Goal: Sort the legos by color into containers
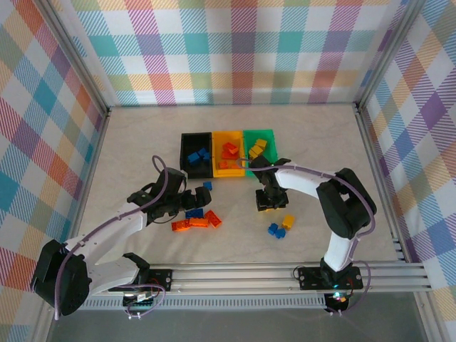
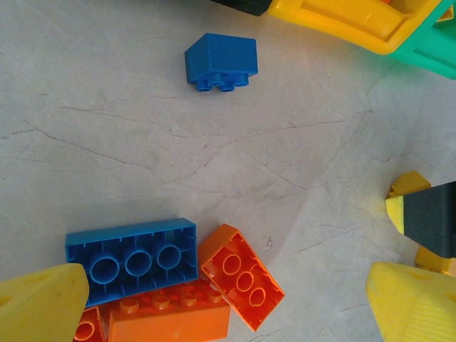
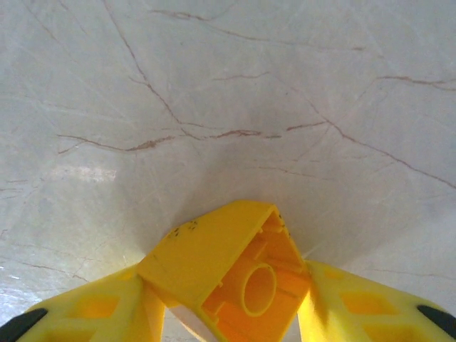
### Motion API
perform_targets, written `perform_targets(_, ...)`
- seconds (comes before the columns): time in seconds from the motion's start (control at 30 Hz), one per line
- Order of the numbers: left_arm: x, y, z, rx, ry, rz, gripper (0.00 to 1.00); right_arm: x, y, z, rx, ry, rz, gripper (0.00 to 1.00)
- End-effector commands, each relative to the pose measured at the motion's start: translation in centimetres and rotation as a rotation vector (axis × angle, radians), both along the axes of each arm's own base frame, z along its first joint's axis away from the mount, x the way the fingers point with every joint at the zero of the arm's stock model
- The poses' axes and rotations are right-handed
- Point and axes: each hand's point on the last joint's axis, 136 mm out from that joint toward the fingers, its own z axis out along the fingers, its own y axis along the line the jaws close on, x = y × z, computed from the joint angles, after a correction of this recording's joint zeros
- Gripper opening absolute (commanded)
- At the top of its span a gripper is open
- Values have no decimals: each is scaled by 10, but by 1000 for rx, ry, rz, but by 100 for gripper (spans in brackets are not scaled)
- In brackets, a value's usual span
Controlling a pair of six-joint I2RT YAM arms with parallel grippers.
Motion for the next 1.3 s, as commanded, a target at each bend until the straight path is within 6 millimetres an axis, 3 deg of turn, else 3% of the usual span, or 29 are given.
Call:
perform_targets(0.0,3,-1,5,-16,-9,0,100,19,5,7,25,-122,35,43)
perform_targets(0.27,5,-4,8,-21,-9,-2,100,24,4,36,57,-216,45,41)
perform_targets(0.4,7,-4,11,-14,-12,-11,100,36,7,64,81,-297,51,41)
perform_targets(0.53,8,-4,15,-6,-23,-16,100,69,19,98,125,-385,37,41)
perform_targets(0.63,10,-4,16,-2,-27,-18,100,101,24,110,145,-426,6,41)
perform_targets(0.83,11,-3,19,35,-19,-38,100,165,28,107,130,-446,-52,41)
perform_targets(1.0,9,1,15,57,-8,-36,100,204,32,98,126,-451,-70,45)
perform_targets(1.1,8,2,14,64,-1,-36,100,218,34,97,127,-459,-72,56)
perform_targets(1.27,4,6,17,87,2,-46,100,218,38,123,184,-508,-81,73)
